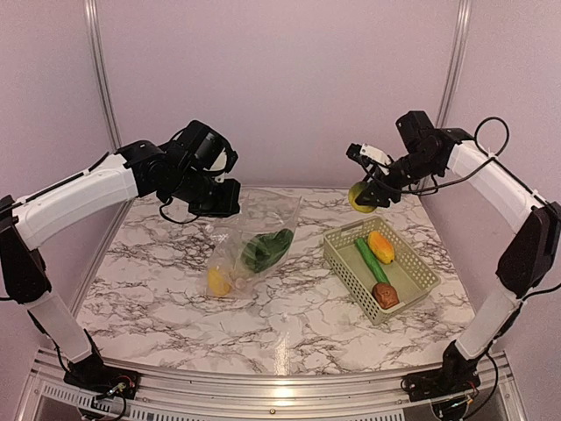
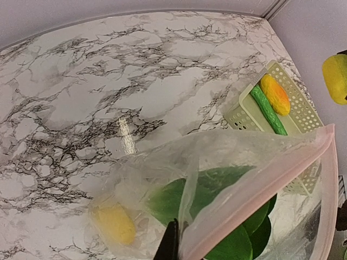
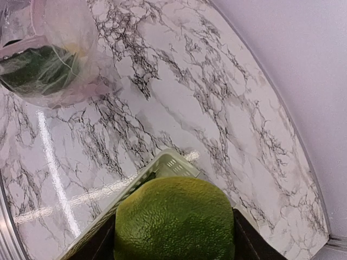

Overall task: Place the food in the zip-top bag and seal the zipper
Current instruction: Place the fake fruit in the zipper food storage bag.

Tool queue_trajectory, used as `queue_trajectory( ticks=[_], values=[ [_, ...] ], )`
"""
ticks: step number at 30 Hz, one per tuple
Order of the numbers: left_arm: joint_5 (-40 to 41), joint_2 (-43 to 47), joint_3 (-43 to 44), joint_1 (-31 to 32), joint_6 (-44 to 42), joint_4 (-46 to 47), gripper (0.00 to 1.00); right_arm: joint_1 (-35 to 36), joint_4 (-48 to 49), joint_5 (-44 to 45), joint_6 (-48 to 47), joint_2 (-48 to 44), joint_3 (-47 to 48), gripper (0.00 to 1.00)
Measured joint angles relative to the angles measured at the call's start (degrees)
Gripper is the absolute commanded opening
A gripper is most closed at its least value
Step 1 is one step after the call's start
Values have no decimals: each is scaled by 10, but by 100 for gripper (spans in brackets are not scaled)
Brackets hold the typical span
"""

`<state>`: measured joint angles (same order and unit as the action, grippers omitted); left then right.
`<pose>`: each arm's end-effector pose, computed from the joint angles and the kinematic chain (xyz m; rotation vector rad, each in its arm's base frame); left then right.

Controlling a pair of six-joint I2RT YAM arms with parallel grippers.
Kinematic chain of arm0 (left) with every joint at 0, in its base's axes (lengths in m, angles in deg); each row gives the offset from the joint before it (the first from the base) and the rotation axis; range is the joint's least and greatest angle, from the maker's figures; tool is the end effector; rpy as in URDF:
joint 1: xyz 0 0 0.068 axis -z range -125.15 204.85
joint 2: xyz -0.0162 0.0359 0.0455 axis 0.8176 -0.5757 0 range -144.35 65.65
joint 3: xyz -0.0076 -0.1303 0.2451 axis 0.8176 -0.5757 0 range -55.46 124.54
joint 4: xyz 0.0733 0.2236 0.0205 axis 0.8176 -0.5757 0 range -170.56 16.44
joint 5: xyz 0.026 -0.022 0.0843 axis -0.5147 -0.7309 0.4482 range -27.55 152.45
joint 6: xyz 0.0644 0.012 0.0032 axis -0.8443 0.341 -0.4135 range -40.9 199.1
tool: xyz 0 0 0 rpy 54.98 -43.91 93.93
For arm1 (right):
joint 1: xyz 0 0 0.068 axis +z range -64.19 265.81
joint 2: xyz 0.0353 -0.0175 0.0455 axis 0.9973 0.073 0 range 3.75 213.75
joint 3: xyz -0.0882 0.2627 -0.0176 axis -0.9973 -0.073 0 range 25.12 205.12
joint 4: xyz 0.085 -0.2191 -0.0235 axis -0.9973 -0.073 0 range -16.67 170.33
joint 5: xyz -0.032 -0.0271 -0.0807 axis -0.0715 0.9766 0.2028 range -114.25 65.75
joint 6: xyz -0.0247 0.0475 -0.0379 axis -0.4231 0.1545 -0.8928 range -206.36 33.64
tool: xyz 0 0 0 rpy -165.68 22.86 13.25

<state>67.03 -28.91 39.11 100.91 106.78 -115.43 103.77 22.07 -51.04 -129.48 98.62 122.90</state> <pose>0.2477 -0.2511 0.3580 0.3361 2.3419 -0.5585 0.3026 0.1226 0.3538 -1.3889 1.9996 0.3994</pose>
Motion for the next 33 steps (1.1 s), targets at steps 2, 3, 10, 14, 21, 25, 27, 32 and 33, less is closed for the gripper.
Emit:
queue_trajectory(
  ticks=[2,3,10,14,21,25,27,32,33],
  values=[
    [0,0,-7,0,0,5,2,5,-7,-14,1,1,35,55],
    [0,0,-11,0,0,9,2,10,-12,-19,2,3,56,55],
    [0,1,-22,0,2,29,2,70,-15,-60,19,27,181,54],
    [0,1,-23,0,2,40,2,120,-7,-71,20,33,211,53],
    [0,10,-36,0,3,58,2,194,11,-83,26,49,237,51],
    [-1,11,-39,0,4,64,2,238,30,-87,31,54,251,49],
    [-2,11,-39,0,4,68,2,255,42,-89,34,55,254,48],
    [-6,11,-39,0,5,71,2,284,64,-94,42,62,255,44],
    [-6,12,-39,0,5,71,2,286,66,-96,44,67,255,43]
  ],
)
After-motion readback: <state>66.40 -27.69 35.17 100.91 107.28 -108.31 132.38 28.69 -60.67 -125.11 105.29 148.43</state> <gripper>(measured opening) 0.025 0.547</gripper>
